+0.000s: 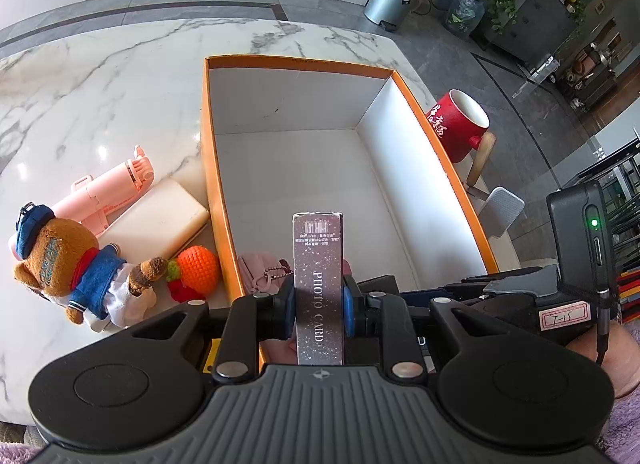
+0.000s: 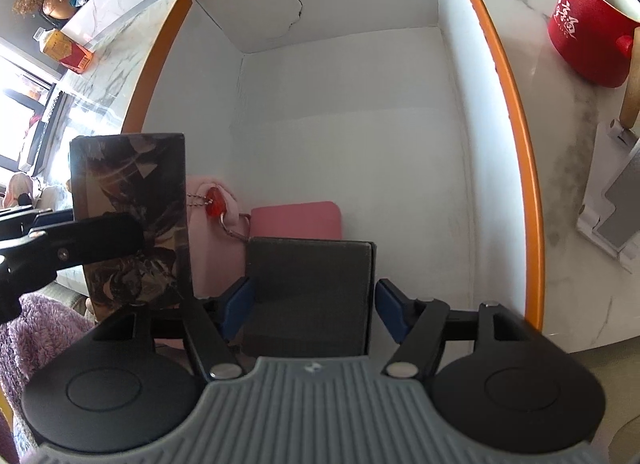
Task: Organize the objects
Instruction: 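Open right gripper to release the grey box while left lowers the PHOTO CARD box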
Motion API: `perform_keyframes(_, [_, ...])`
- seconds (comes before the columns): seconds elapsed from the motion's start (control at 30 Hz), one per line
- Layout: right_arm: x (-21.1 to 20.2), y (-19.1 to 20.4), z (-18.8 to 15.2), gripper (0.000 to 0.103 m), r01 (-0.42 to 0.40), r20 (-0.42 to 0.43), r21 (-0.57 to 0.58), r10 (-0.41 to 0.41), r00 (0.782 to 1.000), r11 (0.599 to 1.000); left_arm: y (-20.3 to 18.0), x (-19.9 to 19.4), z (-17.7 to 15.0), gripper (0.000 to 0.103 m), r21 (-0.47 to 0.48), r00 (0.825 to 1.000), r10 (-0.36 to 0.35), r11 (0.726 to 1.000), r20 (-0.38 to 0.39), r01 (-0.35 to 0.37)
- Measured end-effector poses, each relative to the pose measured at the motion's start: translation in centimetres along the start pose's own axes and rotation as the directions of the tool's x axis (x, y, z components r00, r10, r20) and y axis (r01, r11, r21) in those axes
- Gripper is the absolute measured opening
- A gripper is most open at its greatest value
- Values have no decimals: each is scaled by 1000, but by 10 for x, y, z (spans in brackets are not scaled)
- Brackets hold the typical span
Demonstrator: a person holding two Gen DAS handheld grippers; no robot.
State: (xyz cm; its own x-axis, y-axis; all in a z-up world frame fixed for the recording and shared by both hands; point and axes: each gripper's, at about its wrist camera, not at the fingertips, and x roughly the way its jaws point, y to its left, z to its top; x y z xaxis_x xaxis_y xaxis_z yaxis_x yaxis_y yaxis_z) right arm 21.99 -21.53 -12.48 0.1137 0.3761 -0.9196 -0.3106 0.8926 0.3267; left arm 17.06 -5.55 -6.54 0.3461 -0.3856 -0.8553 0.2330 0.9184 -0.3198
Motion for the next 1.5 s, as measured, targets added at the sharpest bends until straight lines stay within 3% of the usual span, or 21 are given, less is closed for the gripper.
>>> perform_keyframes(0.07, [0,-8,1,45,-52,8,54,51,999,997,0,-1,-1,26,0,1000,-2,1000,2,2])
perform_keyframes(0.13, [-1,-13,3,33,-93,21,93,92,996,991,0,-1,-1,26,1,1000,-2,1000,1,2])
perform_keyframes(0.43, [9,-20,5,32,-155,25,176,153,988,972,-1,-1,-2,26,2,1000,-5,1000,6,5])
perform_keyframes(0.53, [5,-20,1,31,-142,30,197,139,990,970,-1,-4,-1,26,-24,997,-72,997,28,72])
perform_keyframes(0.67, [-1,-24,-2,25,-160,52,232,152,987,959,3,9,-1,26,-130,979,-204,971,3,203])
perform_keyframes(0.77, [-14,-31,-4,15,-157,75,245,143,987,957,5,21,-8,26,-163,973,-229,961,-29,222])
perform_keyframes(0.9, [-28,-33,-3,15,-150,97,215,131,987,965,12,38,-13,26,-226,963,-263,943,-64,242])
perform_keyframes(1.1, [-28,-27,-3,15,-107,87,186,92,992,977,16,53,-15,26,-293,950,-307,915,-57,278])
perform_keyframes(1.17, [-29,-27,-2,15,-91,92,176,76,993,980,14,55,-15,26,-287,954,-295,920,-58,267])
perform_keyframes(1.27, [-29,-29,-4,15,-89,88,171,75,993,981,4,53,-11,29,-231,970,-227,952,-87,202])
perform_keyframes(1.43, [-24,-28,-6,17,-106,75,179,94,993,978,-18,43,-7,35,-77,989,-102,993,-112,94])
perform_keyframes(1.5, [-21,-27,-8,17,-108,77,184,95,992,977,-24,37,-6,45,-27,993,-50,998,-110,47])
